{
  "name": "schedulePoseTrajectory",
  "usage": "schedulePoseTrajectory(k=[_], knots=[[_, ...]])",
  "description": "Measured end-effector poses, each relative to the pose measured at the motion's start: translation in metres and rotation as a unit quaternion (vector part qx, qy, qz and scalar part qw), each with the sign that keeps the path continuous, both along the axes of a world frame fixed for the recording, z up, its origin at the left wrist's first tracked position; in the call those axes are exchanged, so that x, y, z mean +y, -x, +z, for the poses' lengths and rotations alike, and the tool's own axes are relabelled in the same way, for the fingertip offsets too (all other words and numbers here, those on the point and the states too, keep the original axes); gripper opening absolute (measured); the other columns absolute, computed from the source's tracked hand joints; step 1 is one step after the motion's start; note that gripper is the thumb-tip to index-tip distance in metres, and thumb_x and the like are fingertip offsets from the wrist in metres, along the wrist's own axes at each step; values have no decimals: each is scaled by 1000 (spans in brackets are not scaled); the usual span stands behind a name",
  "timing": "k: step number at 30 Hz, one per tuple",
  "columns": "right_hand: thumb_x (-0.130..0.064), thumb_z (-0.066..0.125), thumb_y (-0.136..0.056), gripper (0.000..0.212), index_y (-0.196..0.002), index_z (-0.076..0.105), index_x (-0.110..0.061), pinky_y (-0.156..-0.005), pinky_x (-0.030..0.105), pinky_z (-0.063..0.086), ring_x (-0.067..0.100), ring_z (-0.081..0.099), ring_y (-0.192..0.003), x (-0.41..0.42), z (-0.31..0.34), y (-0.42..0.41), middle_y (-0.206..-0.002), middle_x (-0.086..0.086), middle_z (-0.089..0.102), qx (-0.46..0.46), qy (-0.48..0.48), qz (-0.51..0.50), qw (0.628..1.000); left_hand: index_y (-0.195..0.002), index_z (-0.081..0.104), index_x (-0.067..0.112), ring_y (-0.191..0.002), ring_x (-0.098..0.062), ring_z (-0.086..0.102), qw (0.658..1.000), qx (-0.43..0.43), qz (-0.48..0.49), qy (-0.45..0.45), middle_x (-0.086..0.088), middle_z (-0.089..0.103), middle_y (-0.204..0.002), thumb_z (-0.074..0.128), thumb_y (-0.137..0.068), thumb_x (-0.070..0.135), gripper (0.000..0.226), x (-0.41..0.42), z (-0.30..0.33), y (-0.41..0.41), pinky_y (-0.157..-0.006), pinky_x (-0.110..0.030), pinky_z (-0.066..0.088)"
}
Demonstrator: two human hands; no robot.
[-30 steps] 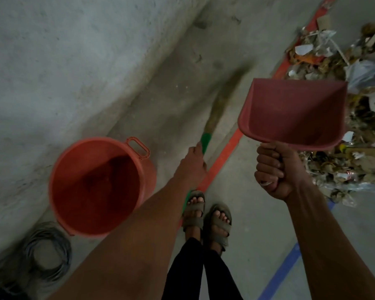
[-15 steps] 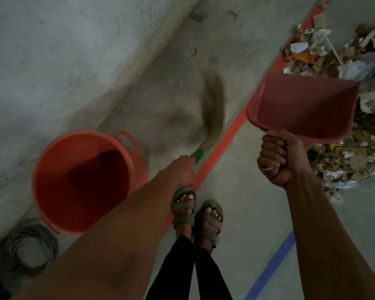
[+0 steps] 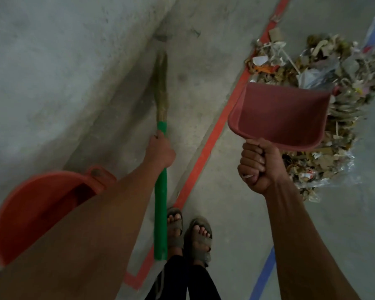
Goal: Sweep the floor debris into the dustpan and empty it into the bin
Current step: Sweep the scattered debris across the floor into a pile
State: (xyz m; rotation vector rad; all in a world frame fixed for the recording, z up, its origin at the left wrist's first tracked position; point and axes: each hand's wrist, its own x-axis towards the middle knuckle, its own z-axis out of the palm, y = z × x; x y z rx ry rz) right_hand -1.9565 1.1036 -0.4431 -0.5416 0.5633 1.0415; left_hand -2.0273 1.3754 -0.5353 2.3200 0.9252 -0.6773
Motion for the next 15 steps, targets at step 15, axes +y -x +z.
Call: schedulePoseTrajectory(k=[15], knots=[[-20, 44, -95, 36, -63, 27, -26, -39, 22, 7, 6, 17, -29, 42, -22, -58, -42, -10, 21, -1, -2, -34, 999, -160, 25, 14, -125, -42, 53, 966, -59, -253, -4, -20, 43, -144, 59, -94, 23, 75, 27, -13, -111, -102, -47, 49]])
